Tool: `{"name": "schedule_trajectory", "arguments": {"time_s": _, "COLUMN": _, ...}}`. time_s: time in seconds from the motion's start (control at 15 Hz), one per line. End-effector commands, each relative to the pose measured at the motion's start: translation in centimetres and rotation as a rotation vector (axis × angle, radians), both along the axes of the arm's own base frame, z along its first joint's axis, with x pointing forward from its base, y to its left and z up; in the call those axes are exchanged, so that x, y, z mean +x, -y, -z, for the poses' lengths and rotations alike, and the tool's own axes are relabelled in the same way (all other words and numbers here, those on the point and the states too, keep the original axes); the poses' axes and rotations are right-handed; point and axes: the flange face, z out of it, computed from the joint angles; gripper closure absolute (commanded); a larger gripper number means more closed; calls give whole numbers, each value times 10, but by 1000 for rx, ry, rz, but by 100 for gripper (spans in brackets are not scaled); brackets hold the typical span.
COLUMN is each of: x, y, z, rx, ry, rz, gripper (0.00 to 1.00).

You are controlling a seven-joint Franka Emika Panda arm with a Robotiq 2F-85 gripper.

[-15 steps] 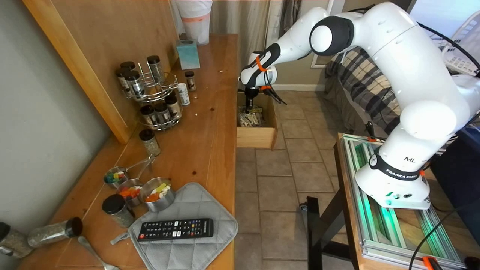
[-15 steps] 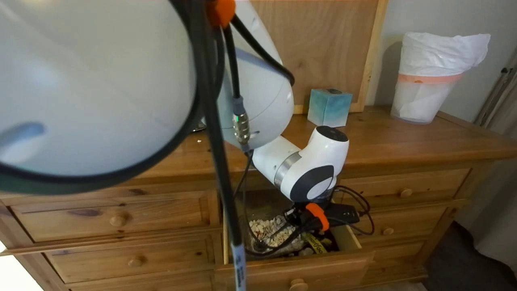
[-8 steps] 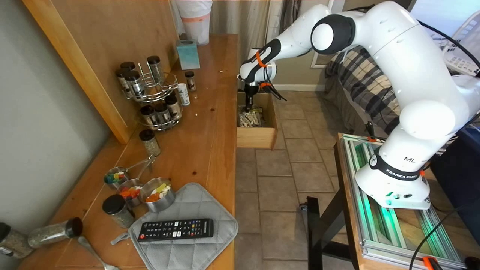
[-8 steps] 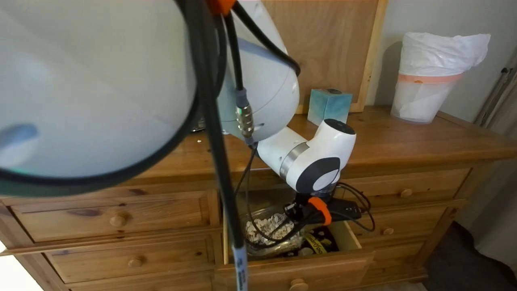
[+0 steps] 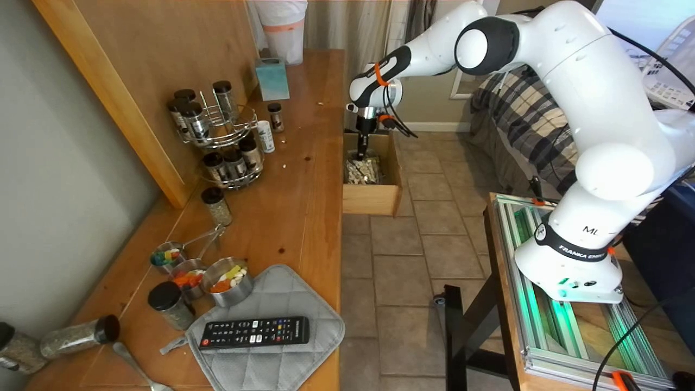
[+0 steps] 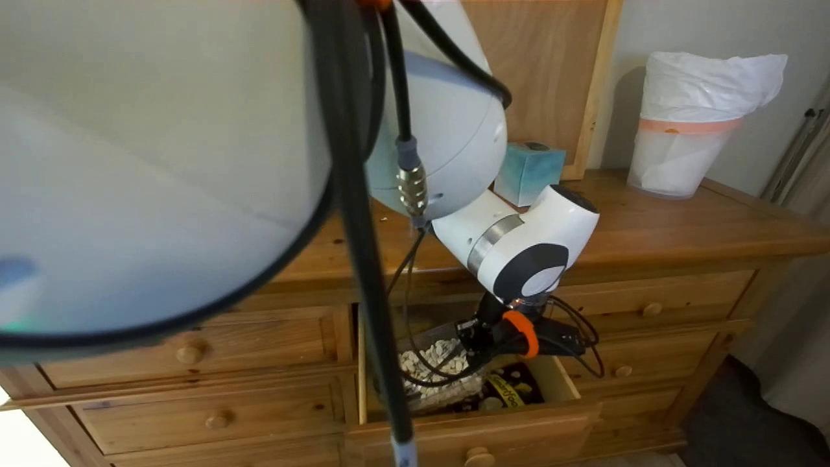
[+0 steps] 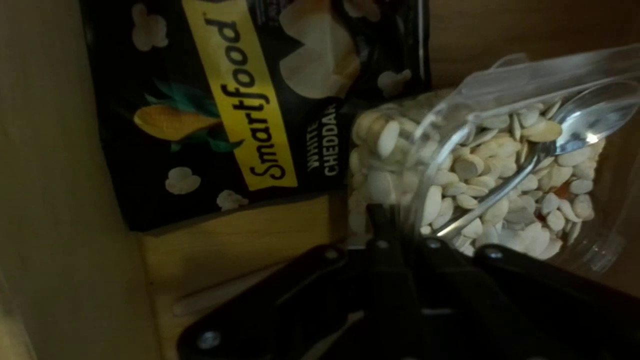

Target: Pick up the clear lunch box from the open drawer and put it on the kitchen counter

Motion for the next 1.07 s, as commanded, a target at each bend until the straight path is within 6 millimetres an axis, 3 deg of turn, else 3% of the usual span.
{"name": "schedule_trajectory", "arguments": {"time_s": 0.0, "x": -1, "y": 3, "z": -13, "rx": 99, "ry": 19, "rz": 11, "gripper": 96}}
{"name": "schedule_trajectory", "arguments": {"time_s": 0.53, "x": -6, "y": -1, "z": -27, "rx": 260, "ry": -8, "rz": 39, "gripper": 96}}
{"name": "schedule_trajectory", "arguments": {"time_s": 1.0, "x": -26, "y": 27, "z": -48, "rx": 278, "ry": -31, "rz": 60, "gripper": 96}}
